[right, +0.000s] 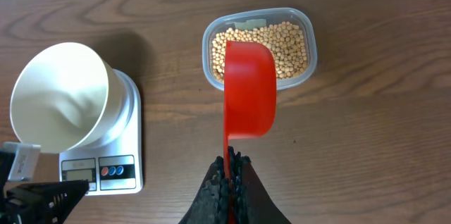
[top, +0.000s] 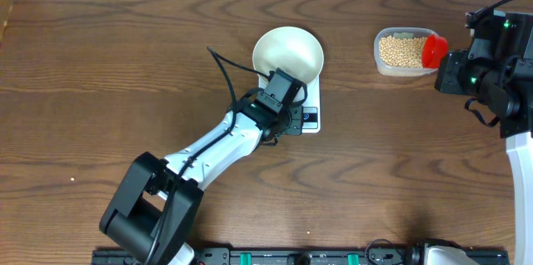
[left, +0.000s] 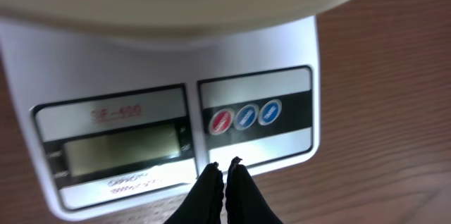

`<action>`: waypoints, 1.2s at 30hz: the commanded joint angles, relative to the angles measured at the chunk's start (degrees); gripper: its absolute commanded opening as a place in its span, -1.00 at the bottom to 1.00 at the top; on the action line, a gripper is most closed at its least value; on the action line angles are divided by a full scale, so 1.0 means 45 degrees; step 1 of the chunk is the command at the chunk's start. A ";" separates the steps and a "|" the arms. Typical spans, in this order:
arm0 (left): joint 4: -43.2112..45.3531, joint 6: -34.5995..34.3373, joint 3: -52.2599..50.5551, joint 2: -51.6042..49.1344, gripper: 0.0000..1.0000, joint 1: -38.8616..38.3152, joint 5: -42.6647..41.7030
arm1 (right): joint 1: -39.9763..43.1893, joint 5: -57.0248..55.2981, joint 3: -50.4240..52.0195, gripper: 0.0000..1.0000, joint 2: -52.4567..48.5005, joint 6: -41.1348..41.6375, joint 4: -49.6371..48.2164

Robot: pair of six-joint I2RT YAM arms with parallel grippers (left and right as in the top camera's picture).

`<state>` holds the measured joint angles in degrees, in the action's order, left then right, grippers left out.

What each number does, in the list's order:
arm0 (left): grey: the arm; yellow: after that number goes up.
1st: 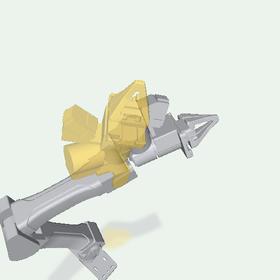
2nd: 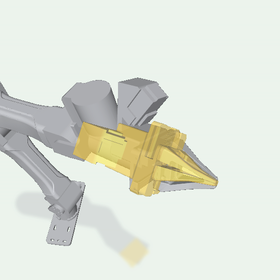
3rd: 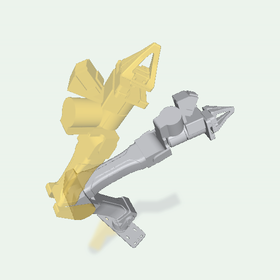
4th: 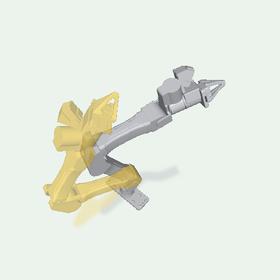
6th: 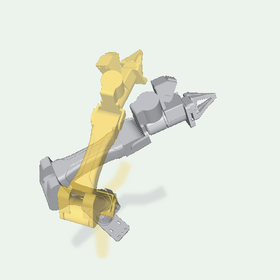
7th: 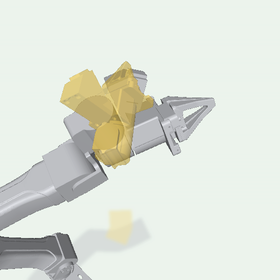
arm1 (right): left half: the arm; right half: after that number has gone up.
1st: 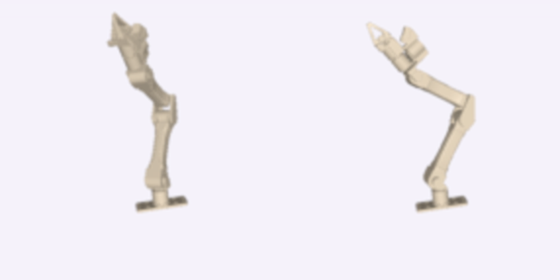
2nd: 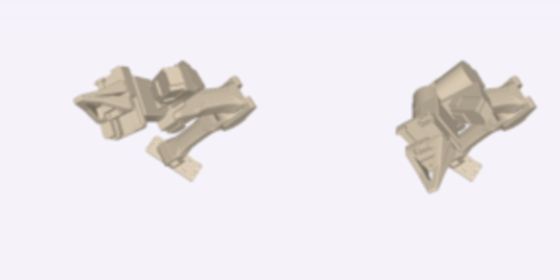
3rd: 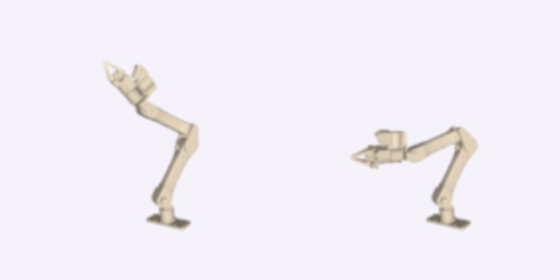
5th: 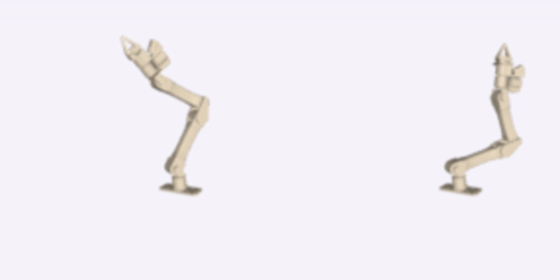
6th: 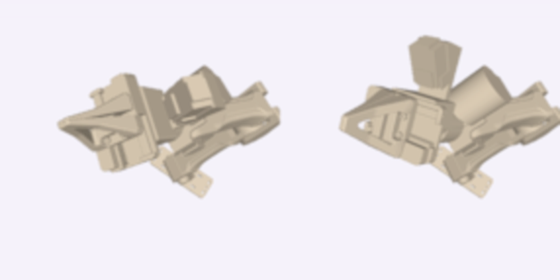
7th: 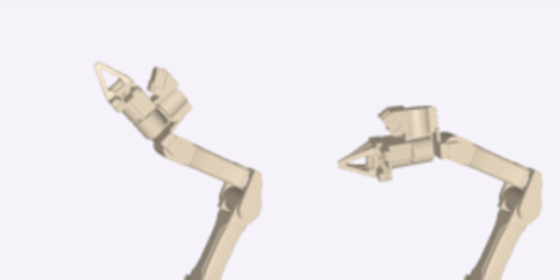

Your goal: Scoop item into bowl and weigh 50g on scale

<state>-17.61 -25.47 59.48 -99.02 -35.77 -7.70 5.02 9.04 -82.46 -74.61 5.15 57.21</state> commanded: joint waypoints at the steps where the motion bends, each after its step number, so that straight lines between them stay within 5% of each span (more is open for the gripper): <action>1: 0.0262 -0.0083 -0.0083 -0.0253 -0.85 -0.0073 0.0160 | 0.0068 0.0073 -0.0238 -0.98 0.0078 -0.0165 0.0053; 36: 0.1797 -0.0656 -0.0087 -0.1574 -0.85 -0.0131 0.0204 | 0.0068 -0.0019 -0.0233 -0.98 0.0078 -0.0257 0.0413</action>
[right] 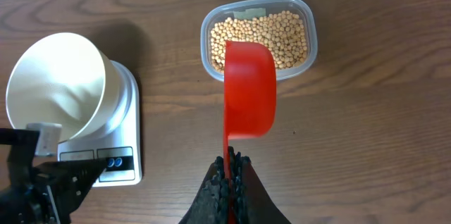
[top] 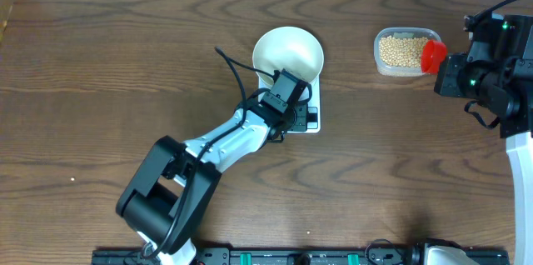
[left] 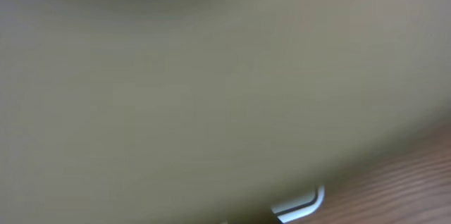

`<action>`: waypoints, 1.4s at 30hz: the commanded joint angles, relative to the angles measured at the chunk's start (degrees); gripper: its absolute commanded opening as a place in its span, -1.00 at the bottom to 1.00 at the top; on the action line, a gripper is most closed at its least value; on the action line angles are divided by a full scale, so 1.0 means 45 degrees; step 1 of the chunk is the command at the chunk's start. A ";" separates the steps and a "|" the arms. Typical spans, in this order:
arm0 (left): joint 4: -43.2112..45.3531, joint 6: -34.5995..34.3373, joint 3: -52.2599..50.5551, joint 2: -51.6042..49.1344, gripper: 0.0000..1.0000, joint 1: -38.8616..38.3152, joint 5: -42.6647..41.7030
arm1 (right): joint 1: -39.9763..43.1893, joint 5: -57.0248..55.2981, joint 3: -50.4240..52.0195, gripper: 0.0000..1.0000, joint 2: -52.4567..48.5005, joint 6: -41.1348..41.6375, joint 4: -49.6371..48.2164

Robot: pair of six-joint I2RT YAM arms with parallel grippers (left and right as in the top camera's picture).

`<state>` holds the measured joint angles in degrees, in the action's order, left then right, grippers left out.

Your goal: Scoop item into bowl and weigh 50g on scale

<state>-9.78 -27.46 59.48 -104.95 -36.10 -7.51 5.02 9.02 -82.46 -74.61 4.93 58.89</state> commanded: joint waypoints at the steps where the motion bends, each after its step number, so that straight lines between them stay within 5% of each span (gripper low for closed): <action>1: 0.0073 -0.0209 -0.0087 -0.0257 -0.85 -0.0068 0.0165 | 0.0068 -0.0015 -0.0233 -0.98 0.0078 -0.0209 0.0058; 42: 0.0063 -0.0209 -0.0087 -0.0423 -0.85 -0.0622 0.1307 | 0.0068 -0.0019 -0.0233 -0.98 0.0078 -0.0306 0.0165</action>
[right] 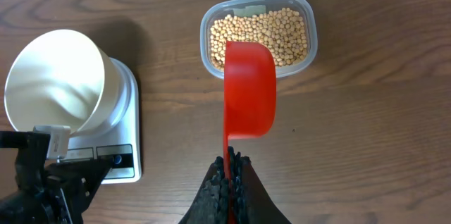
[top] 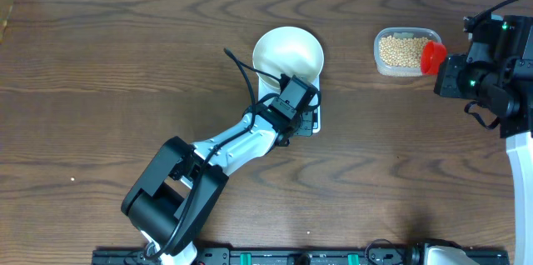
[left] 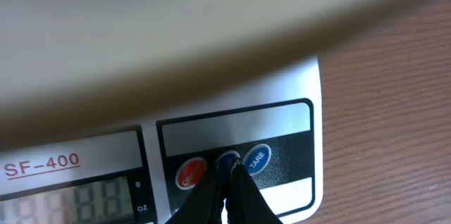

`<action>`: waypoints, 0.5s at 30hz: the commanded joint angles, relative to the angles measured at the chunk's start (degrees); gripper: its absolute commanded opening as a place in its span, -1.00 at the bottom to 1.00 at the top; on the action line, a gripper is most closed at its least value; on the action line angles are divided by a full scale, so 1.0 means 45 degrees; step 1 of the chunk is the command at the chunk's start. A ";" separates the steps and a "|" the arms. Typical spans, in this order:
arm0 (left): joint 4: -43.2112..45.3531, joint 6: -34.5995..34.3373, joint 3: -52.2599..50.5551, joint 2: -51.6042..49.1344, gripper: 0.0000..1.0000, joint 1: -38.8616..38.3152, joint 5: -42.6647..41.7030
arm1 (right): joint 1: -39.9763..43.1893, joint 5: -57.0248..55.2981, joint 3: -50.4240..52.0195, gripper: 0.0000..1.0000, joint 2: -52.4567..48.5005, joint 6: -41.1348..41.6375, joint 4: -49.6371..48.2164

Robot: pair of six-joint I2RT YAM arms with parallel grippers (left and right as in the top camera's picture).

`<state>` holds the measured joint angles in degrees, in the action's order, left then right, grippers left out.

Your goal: Scoop item into bowl and weigh 50g on scale

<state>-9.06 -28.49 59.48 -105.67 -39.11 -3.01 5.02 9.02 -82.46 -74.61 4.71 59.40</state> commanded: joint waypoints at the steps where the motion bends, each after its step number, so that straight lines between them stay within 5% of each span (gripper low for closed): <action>1: -0.0097 0.0019 -0.0087 -0.0262 -0.85 0.0058 0.0408 | 0.0068 -0.0019 -0.0233 -0.98 0.0078 -0.0262 0.0049; 15: 0.0005 -0.0078 -0.0087 -0.0262 -0.85 0.0053 0.0928 | 0.0068 -0.0019 -0.0233 -0.97 0.0078 -0.0267 0.0044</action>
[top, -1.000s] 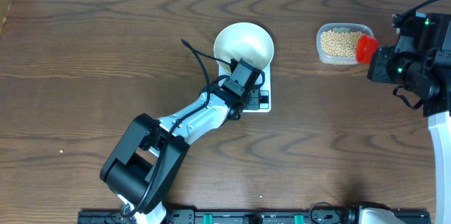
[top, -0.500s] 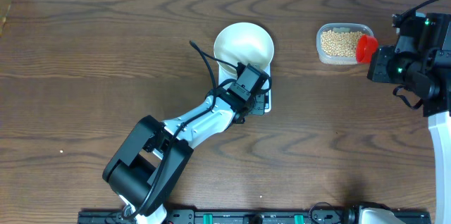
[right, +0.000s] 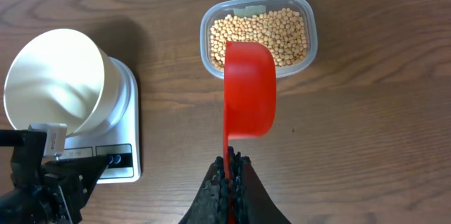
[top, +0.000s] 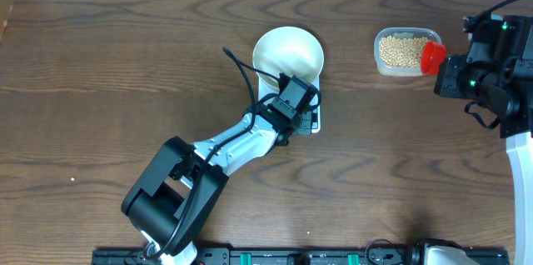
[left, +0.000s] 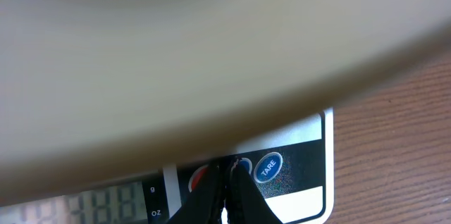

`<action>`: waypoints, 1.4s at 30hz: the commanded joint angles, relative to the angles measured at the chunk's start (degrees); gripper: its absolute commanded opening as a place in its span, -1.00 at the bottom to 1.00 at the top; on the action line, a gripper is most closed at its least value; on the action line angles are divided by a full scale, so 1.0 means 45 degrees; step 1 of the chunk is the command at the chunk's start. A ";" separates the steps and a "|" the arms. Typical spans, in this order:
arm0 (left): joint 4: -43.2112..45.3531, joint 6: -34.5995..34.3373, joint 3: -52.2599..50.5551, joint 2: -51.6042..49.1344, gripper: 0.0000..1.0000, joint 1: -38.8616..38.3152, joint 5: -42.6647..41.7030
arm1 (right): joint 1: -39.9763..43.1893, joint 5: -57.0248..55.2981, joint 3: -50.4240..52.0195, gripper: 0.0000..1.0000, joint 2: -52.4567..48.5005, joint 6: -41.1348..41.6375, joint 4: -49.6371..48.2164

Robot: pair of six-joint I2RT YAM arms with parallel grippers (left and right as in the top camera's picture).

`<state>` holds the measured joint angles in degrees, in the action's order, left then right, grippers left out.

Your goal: Scoop item into bowl and weigh 50g on scale

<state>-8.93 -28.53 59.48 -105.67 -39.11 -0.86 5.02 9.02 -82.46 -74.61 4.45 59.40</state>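
Observation:
A cream bowl [top: 288, 54] stands on the white scale [top: 315, 108]. My left gripper [left: 228, 164] is shut, its tips down on the scale's button strip [left: 289, 171], between the red and the middle blue button, left of the TARE button [left: 268, 168]. The display [left: 91, 206] shows lit digits. The bowl's underside [left: 176, 55] fills the top of the left wrist view. My right gripper [right: 229, 159] is shut on the handle of the red scoop [right: 249, 90], which hangs over the near rim of the tub of soybeans [right: 282, 30].
The tub of soybeans [top: 400, 50] sits at the back right of the brown wooden table [top: 125, 65], with bare wood between it and the scale. A black cable [top: 237, 69] loops from the left arm beside the bowl.
My left gripper has edged slightly further under the bowl's rim, tips still on the button strip. The right gripper and scoop have not moved.
First my shut left gripper pointed at the scale's front edge below the buttons, with the display blank. Then the bowl filled its view. Later its tips lay on the middle button and digits showed. The right gripper held the scoop by the soybean tub throughout.

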 commanded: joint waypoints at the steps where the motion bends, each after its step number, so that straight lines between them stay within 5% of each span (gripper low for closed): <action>1: 0.0000 -0.0068 -0.0087 -0.0262 -0.85 0.0053 0.0452 | 0.0068 -0.0019 -0.0233 -0.97 0.0078 -0.0209 0.0044; 42: -0.0359 -0.0398 -0.0087 -0.0408 -0.85 0.0029 0.0719 | 0.0068 -0.0019 -0.0233 -0.98 0.0078 -0.0306 0.0073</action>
<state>-9.65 -29.41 59.48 -105.69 -39.11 1.87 5.02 9.02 -82.46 -74.61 3.84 59.57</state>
